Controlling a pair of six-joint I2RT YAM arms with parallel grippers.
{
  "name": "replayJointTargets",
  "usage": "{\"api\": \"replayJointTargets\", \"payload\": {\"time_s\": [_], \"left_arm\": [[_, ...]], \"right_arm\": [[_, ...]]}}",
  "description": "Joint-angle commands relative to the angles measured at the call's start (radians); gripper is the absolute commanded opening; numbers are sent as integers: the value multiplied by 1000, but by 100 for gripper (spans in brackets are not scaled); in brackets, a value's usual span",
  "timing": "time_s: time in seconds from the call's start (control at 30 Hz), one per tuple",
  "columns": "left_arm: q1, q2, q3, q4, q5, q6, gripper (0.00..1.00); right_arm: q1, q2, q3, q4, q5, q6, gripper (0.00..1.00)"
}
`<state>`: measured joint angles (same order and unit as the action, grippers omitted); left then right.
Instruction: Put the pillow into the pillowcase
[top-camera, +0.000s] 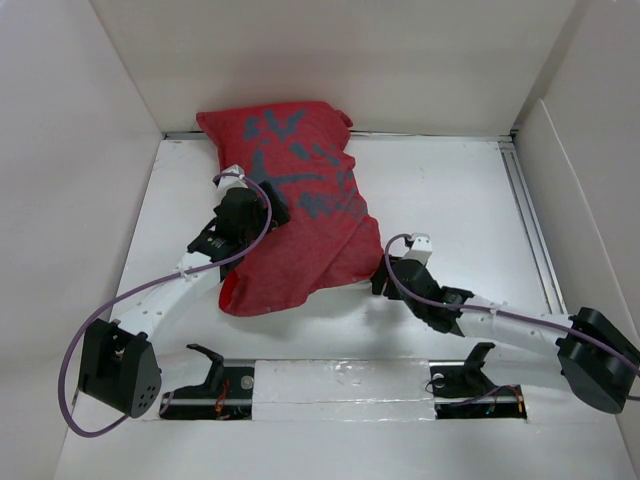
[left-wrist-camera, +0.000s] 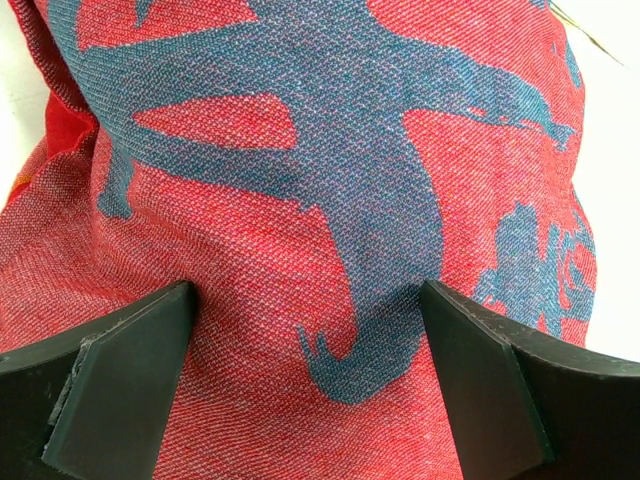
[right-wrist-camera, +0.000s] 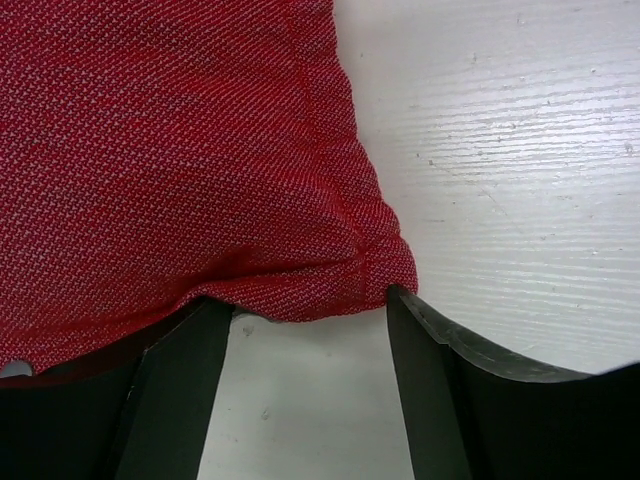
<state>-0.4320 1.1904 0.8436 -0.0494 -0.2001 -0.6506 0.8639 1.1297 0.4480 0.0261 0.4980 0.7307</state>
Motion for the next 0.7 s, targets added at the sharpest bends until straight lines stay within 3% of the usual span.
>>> {"api": "replayJointTargets", "payload": {"time_s": [0.0,0.1,0.13,0.37,0.47,0.67], "left_arm": [[-4,-3,15,39,22,16,91],[-4,-3,15,39,22,16,91],[-4,-3,15,39,22,16,91],[-4,-3,6,39,22,16,91],[-4,-3,6,39,22,16,91],[-13,-3,6,39,22,16,93]], "right_arm": [[18,-2,-6,101,5,-20,69],[18,44,6,89,26,-8,56],[18,44,17,89,27,1,47],[18,24,37,17,108,41,47],[18,-22,46,-60,171,65,55],[18,-47,55,-97,180,65,55]]}}
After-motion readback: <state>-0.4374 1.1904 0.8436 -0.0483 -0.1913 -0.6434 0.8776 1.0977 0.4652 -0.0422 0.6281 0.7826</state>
